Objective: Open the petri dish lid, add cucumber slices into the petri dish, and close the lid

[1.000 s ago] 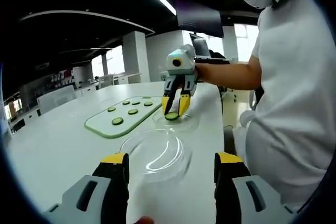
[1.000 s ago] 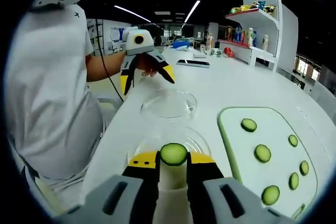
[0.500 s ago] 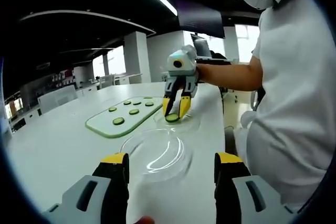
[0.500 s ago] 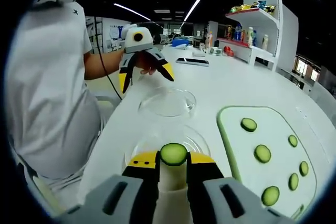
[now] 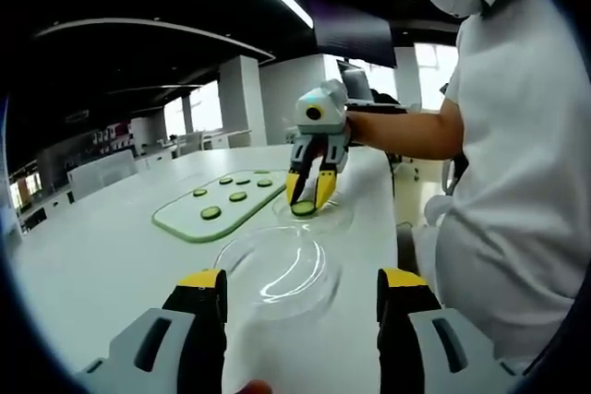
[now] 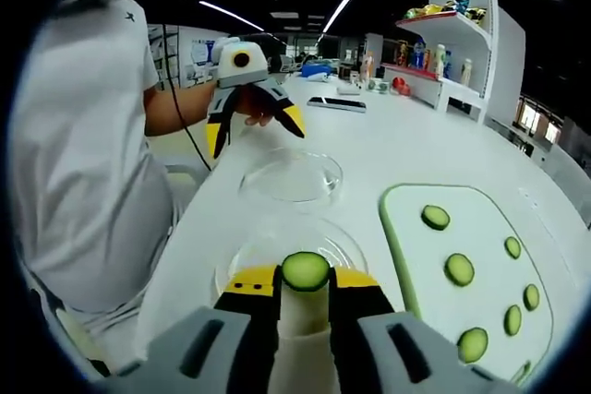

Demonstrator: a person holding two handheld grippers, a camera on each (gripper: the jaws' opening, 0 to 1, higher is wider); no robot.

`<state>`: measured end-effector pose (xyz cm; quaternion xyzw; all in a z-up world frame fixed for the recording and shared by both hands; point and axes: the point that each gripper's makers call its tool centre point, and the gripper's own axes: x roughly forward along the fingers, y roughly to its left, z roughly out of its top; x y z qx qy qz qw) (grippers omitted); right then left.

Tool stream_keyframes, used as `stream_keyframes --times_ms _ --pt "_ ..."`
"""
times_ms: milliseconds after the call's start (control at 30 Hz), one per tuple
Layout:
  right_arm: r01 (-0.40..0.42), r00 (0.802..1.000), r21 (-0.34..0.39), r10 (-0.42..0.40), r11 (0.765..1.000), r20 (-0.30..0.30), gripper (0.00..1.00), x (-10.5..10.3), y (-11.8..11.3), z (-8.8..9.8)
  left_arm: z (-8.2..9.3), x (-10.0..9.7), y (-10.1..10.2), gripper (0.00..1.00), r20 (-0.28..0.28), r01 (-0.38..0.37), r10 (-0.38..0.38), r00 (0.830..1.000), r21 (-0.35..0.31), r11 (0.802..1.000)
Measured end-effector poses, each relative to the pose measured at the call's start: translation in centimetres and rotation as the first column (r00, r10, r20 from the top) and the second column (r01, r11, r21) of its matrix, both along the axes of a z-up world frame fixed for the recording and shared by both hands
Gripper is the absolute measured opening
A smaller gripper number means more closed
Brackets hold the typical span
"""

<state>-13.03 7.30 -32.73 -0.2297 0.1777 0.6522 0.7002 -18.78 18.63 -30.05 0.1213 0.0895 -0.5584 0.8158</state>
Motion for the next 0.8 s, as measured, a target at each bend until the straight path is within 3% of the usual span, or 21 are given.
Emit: stream_keyframes --times_ms 67,200,400,567,800 --pt "-0.008 1.0 0.027 0.009 1.0 -0.016 0.32 -0.3 0.2 0.6 0.2 0.0 0.0 0.65 0.001 -0.003 0.003 1.0 -0.01 1.0" --pt "-0.028 0.999 0.065 0.029 0.998 -0.021 0.33 -0.9 0.5 1.6 0.4 0.1 0.0 0.65 0.005 -0.008 0.008 1.0 -0.012 1.0" --pt "-0.02 1.0 0.062 0.02 0.998 -0.01 0.35 -0.7 0.3 1.4 0.4 0.1 -0.1 0.65 0.003 -0.007 0.007 1.0 -0.015 1.0" --pt "-0.04 0.999 0.077 0.042 0.996 -0.023 0.46 -1.4 0.7 1.3 0.3 0.1 -0.1 0.65 0.003 -0.008 0.008 1.0 -0.01 1.0" --pt "-0.053 0.998 0.07 0.056 0.996 -0.029 0.46 -1.8 1.1 1.4 0.5 0.1 0.0 0.66 0.01 -0.007 0.008 1.0 -0.017 1.0"
